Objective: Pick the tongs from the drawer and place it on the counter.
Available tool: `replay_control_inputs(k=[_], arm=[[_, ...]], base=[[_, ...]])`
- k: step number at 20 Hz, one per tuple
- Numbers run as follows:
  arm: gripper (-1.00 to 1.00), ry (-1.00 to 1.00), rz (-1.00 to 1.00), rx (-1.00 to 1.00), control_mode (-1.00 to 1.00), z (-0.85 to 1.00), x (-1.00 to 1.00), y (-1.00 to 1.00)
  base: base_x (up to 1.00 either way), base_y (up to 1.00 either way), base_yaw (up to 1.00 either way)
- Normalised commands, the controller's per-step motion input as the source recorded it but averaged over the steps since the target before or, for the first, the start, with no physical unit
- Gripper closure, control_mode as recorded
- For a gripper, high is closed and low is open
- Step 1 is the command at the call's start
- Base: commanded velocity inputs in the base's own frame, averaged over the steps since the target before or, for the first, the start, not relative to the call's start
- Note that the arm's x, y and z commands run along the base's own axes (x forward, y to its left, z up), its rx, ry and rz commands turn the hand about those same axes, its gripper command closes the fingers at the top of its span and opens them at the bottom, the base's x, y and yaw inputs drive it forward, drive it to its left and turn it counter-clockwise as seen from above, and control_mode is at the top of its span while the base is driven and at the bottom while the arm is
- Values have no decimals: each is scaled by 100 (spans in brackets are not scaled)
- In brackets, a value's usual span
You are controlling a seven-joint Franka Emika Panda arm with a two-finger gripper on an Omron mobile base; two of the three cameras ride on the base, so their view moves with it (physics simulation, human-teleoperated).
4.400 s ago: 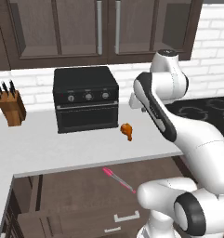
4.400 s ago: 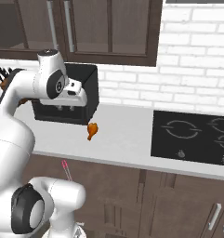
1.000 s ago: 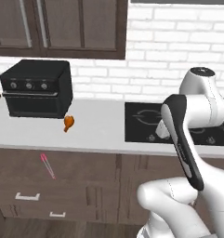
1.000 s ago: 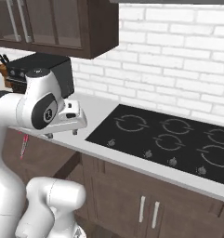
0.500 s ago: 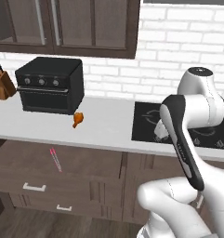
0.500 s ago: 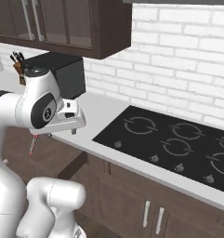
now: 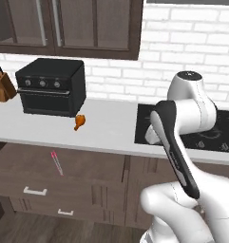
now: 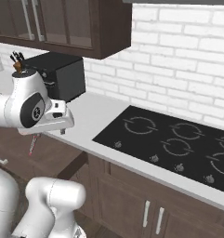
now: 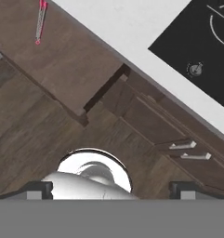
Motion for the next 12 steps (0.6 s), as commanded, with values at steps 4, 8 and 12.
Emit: replay_control_inputs(k=[4,8,12], arm=[[-100,0,5,-3,-100,-51,1,100],[-100,3,4,-9,-100,-74,33,100],[-100,0,0,-4,-100,-67,48,100]], base=[[0,0,0],[0,0,0],[0,0,0]])
